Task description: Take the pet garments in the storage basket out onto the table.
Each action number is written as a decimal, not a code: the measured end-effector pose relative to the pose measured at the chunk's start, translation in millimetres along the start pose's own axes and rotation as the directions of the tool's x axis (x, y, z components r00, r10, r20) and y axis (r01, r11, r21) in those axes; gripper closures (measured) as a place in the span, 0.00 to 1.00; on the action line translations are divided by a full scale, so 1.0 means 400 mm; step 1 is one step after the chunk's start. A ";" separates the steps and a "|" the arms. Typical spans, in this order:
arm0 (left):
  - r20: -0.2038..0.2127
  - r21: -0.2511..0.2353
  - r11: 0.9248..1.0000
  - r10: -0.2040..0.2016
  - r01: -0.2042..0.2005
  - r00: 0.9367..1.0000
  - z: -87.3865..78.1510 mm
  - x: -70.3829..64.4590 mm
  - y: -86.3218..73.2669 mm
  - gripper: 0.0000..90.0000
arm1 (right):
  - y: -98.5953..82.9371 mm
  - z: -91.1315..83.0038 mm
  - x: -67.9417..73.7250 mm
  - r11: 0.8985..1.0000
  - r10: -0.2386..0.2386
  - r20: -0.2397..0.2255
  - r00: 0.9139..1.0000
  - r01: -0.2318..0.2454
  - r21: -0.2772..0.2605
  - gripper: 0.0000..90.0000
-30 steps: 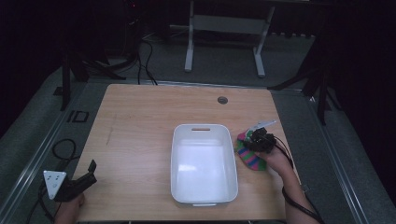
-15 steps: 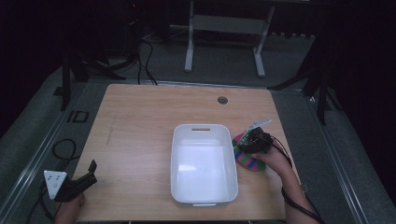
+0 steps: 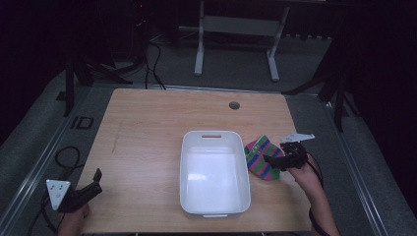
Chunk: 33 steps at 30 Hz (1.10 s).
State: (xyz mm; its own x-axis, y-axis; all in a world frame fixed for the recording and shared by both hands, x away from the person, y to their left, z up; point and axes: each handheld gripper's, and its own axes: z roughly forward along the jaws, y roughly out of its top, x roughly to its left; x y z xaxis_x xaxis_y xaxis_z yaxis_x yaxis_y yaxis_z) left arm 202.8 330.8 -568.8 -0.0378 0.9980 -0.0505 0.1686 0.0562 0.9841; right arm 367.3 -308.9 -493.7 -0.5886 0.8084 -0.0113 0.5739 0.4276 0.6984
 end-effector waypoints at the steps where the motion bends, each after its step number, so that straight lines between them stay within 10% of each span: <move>1: 0.000 0.001 1.000 0.000 0.000 1.000 0.000 0.000 0.000 0.01 | -0.011 -0.007 -0.006 1.000 0.015 0.007 1.000 -0.015 -0.015 0.12; 12: -0.001 0.002 1.000 0.001 -0.001 1.000 0.000 0.000 0.000 0.01 | -0.141 -0.050 -0.052 0.984 0.148 0.029 0.989 -0.144 -0.104 0.12; 33: -0.001 0.002 1.000 0.001 -0.001 1.000 0.000 0.000 0.000 0.01 | -0.306 -0.115 -0.021 0.947 0.175 0.189 0.966 -0.113 -0.301 0.13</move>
State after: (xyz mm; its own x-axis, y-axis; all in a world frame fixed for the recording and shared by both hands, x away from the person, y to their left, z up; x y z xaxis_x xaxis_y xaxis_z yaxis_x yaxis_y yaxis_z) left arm 202.9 330.7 -568.8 -0.0389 0.9980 -0.0493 0.1705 0.0552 0.9838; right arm 275.8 -386.7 -546.2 -0.3605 0.9325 -0.0237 0.4388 0.1919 0.8778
